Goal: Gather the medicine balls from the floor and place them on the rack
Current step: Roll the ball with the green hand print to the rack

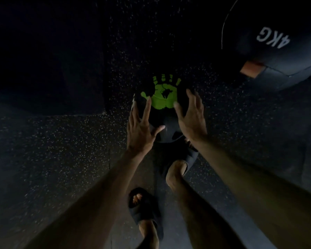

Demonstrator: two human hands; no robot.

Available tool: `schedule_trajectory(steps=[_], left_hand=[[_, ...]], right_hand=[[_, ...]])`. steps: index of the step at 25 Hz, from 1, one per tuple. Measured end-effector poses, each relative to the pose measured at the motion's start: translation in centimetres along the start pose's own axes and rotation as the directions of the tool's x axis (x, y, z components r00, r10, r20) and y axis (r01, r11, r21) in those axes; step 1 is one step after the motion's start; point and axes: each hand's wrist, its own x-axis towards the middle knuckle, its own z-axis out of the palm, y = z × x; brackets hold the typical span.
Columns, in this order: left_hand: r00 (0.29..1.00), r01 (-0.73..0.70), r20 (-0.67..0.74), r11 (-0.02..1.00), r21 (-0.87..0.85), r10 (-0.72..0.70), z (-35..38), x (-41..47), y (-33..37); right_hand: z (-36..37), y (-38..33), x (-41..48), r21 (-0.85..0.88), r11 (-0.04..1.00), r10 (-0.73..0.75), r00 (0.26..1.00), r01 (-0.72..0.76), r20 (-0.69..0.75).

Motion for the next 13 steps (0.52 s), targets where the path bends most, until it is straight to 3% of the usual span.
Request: schedule_trajectory(steps=[4, 8, 13], left_hand=[[0.984, 0.149, 0.099, 0.989, -0.013, -0.147, -3.9, 7.1, 1.8], [0.96, 0.278, 0.068, 0.956, -0.095, -0.273, -6.0, 12.9, 4.8], [0.985, 0.17, 0.06, 0.978, -0.124, -0.164, -6.7, 14.9, 5.5]], right_hand=[[-0.8, 0.5, -1.8, -0.011, 1.0, 0.002, 0.99, 0.0, 0.139], [-1.5, -1.5, 1.6, -0.033, 0.999, 0.046, 0.97, -0.039, 0.237], [-2.0, -5.9, 7.5, -0.11, 0.991, 0.093, 0.978, -0.073, 0.187]])
